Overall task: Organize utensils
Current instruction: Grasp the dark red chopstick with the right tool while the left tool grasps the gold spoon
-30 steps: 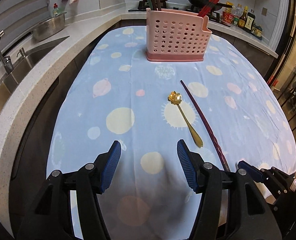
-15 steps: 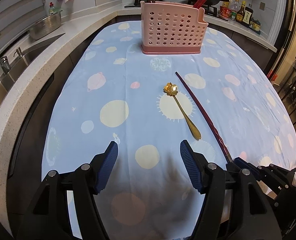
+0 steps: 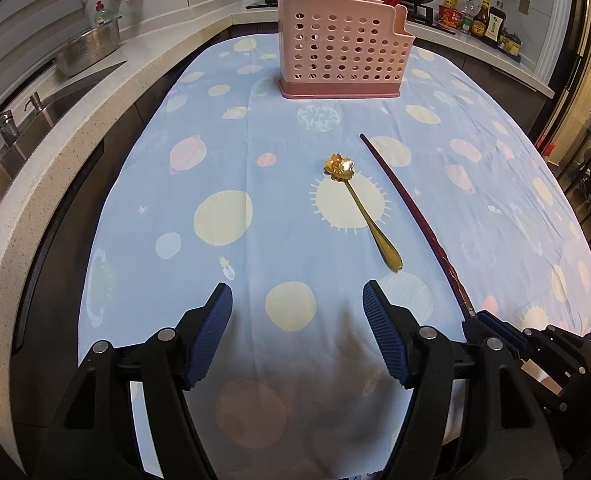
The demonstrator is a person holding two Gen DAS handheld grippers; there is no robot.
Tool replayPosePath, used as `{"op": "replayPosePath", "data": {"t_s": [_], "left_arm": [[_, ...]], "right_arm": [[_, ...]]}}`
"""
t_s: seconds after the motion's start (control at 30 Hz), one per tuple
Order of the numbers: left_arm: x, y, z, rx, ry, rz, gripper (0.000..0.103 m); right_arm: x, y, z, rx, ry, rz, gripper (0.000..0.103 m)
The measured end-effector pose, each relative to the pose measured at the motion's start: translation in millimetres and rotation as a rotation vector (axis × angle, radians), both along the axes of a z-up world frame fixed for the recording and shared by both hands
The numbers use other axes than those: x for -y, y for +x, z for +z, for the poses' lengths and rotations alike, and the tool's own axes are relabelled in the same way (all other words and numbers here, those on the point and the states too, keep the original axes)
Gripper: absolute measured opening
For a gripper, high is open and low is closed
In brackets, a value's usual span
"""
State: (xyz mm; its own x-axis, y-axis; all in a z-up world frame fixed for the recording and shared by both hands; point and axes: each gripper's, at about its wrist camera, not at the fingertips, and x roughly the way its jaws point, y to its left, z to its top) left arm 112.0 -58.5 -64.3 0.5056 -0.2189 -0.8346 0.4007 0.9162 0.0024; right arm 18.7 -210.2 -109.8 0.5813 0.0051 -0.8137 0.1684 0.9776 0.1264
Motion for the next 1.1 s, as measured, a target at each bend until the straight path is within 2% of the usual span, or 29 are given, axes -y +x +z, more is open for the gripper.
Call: {"op": "replayPosePath", "data": {"t_s": [0.07, 0.37, 0.73, 0.8, 0.87, 1.0, 1.1], "left_arm": [[0.9, 0.9, -1.1, -0.006, -0.007, -0.002, 0.070], [12.2, 6.6, -9.9, -0.050, -0.037, -0.017, 0.072], [47.7, 23.5, -23.0, -0.089, -0.070, -0.054, 0.072], [54.9, 27.8, -27.7, -0.094, -0.064, -0.060, 0.070], [60.1, 30.6, -33.3, -0.105, -0.056, -0.068, 0.060], [64.2, 29.0, -37.5, -0.083, -0.031, -0.079, 0.054], [60.2, 26.5, -36.6, -0.073, -0.029, -0.088, 0.042]], "right_arm": [[2.8, -1.7, 0.8, 0.003, 0.003, -0.009, 0.007], [17.9, -0.7, 2.7, 0.009, 0.028, -0.050, 0.007], [26.8, 2.9, -2.4, 0.000, 0.054, -0.069, 0.007], [27.1, 3.3, -2.8, -0.001, 0.056, -0.069, 0.007], [27.6, 3.7, -2.9, -0.003, 0.058, -0.068, 0.007], [27.8, 3.5, -2.8, -0.003, 0.058, -0.067, 0.007], [27.5, 3.6, -2.7, -0.003, 0.058, -0.068, 0.007]]}}
